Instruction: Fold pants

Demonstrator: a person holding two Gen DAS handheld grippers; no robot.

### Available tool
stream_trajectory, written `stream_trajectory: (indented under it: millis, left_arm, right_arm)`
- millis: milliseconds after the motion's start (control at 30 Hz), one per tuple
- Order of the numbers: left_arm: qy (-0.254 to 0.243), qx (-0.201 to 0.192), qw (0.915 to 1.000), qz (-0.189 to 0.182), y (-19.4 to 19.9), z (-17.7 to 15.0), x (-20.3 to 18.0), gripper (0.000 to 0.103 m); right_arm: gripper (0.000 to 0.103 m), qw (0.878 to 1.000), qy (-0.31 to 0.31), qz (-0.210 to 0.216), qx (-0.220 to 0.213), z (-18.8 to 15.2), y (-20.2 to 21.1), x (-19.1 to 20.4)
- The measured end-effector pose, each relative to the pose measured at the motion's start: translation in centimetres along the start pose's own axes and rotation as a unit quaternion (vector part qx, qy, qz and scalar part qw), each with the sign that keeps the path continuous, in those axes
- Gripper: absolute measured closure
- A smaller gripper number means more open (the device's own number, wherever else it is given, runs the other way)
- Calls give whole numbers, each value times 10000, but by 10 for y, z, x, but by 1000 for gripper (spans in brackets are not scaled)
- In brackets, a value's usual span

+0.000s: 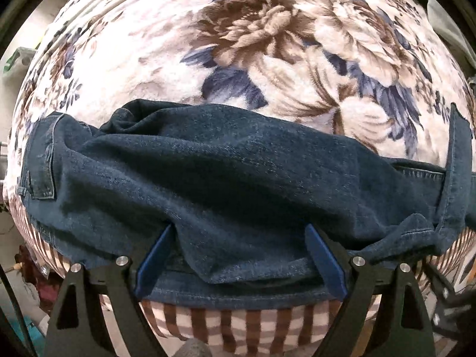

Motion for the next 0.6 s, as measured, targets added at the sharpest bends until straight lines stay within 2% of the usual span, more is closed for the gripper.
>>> stream_trajectory:
  millis: [33,67,167,233,267,300,367,467,533,600]
  left_arm:
    - [47,-14,10000,-1,4,1,-2,15]
    - [105,-41,9999,11,10,1,-1,15]
    - [230,-291,9993,-31,32,10,-9,15]
    - [243,-435,9987,-89,44,16,-16,15]
    - [190,-515,9984,-116,49,19,-25,15]
    - [139,-572,9982,-85,50,23,-31,15]
    - [51,-643,9979,-45,48,34,-44,15]
    - [-164,-658,9976,121,27,57,-66,15]
    - [-299,-634,9972,251,13,65,-76,15]
    - [-420,-535,9971,354,-3,70,-85,15]
  right_arm:
    - [5,9994,-142,293,65,-4,7,0]
    - [5,9985,-368,381,105,-7,16,-10]
    - [5,9903,-1296,425,283,-22,37,-48]
    - [5,9758,-2160,85,339,-31,48,-86]
    - [5,9631,-2663,-213,335,-36,55,-105]
    - [7,9516,-3046,-326,234,-36,58,-123]
    - [10,9353,-3535,-108,81,-11,49,-146]
    - [13,9247,-3800,221,32,29,21,-181]
    - [13,9260,-3764,276,90,62,-1,-191]
    - [14,9266,-3738,199,367,88,-43,-199]
Point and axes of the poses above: each gripper's, at about its wrist camera, not at the fingertips, and y roughly against the way its jaws point, x to its left, z to its top, the point moved 6 cm from there along -y, roughly the way its jaws point, and after that the axes turned 6 degrees about -x, right-handed, at the moved point
